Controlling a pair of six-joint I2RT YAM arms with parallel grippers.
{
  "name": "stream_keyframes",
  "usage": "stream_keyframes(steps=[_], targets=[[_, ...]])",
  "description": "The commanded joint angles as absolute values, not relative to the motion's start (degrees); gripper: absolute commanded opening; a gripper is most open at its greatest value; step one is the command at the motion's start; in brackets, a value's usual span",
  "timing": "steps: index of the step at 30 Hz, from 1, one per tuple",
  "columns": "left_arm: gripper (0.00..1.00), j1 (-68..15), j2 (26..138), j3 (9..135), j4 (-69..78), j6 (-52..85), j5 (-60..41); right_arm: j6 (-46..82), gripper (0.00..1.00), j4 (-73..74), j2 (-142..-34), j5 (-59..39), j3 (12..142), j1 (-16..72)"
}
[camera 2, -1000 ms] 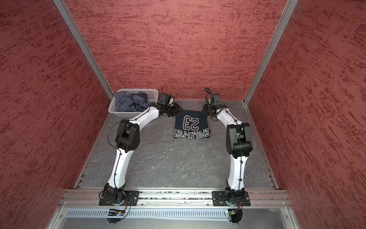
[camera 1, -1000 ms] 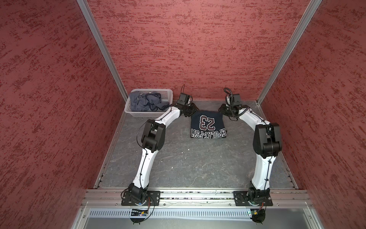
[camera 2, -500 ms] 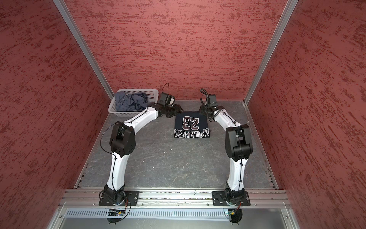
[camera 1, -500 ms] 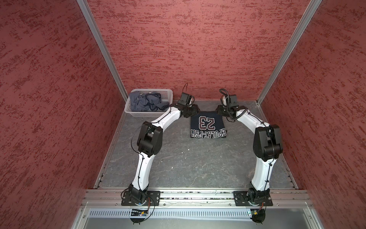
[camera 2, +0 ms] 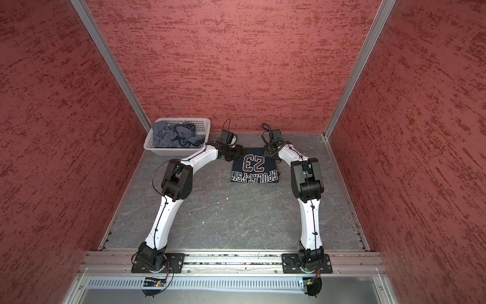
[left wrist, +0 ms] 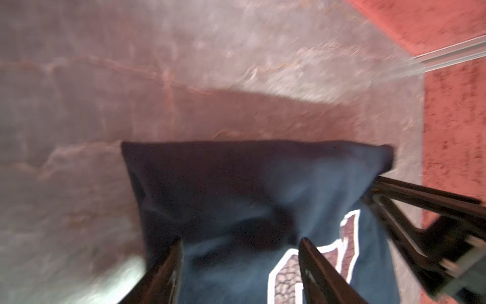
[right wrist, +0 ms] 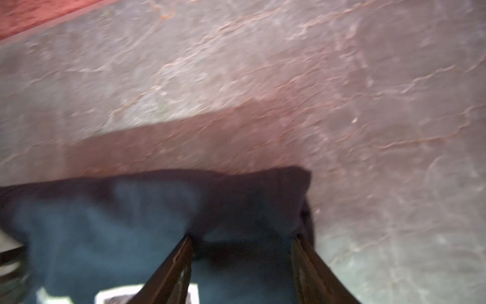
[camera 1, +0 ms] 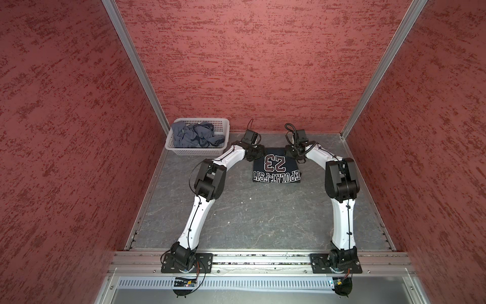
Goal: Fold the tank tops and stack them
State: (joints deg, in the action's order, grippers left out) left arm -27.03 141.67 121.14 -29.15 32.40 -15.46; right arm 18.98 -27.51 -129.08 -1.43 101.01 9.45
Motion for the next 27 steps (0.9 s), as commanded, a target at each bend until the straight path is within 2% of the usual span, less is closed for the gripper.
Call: stream_keyframes(steps=[1, 7, 14, 20, 27], targets=[[0.74, -27.3, 140.9, 122.8, -30.8, 30.8, -16.3, 17.6, 0.61, -30.6, -129.7, 2.4, 104.2, 7.0], [0.89, -26.3, 127.6, 114.4, -33.5, 30.8, -11.2, 16.0, 0.66, -32.7, -122.7, 3.8, 102.0, 8.4], [0.97, -22.4, 103.5, 83.5, -23.6, 32.8, -7.3, 17.6, 0.88, -32.9, -114.3, 5.4, 90.9, 17.9], [0.99, -19.7, 90.9, 66.1, -18.4, 34.1, -4.8, 19.3, 0.89, -33.7, -116.3, 5.4, 87.9, 24.3], [1.00, -17.6, 85.0, 56.1, -13.3, 35.1, -4.6, 17.9, 0.86, -36.9, -121.7, 9.0, 89.5, 21.6]])
